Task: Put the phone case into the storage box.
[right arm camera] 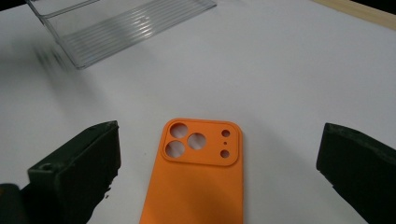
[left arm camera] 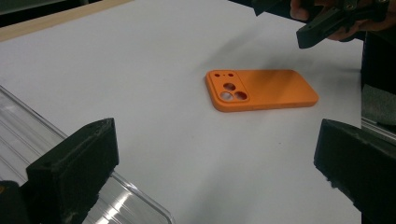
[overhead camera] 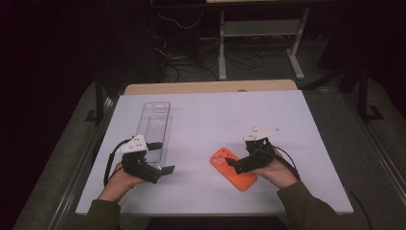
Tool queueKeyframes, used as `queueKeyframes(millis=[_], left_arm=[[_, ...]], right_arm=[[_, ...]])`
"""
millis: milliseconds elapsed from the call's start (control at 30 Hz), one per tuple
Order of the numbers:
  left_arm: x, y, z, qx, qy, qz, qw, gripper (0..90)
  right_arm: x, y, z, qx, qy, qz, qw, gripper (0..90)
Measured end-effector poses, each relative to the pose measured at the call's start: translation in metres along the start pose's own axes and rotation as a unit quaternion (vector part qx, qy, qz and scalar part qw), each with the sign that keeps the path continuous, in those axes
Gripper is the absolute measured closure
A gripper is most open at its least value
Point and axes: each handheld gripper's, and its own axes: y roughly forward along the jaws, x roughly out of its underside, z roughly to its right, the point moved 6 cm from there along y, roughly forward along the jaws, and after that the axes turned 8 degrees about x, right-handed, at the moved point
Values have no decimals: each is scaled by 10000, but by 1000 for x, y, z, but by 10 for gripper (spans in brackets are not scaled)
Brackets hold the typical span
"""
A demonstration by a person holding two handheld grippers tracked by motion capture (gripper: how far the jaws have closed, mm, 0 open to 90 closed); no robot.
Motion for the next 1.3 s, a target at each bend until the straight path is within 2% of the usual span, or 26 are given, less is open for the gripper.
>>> queueKeyframes(millis=[700,900,933,1100,1300], left_arm=[[1,2,2,9,1,-18,10000,0],[1,2,2,8,10,-23,10000,0],[1,2,2,16,9,-27,10000,0],[1,1,2,19,2,-38,10000,0],[2,1,1,18,32,-70,10000,0]], right_arm=[[10,3,-6,32,27,-311,9995,0],[18,4,-8,60,-24,-481,9988,0],[20,4,-9,47,38,-550,9985,0],[23,5,-9,79,-50,-584,9983,0],[28,5,-9,68,-3,-709,9975,0]])
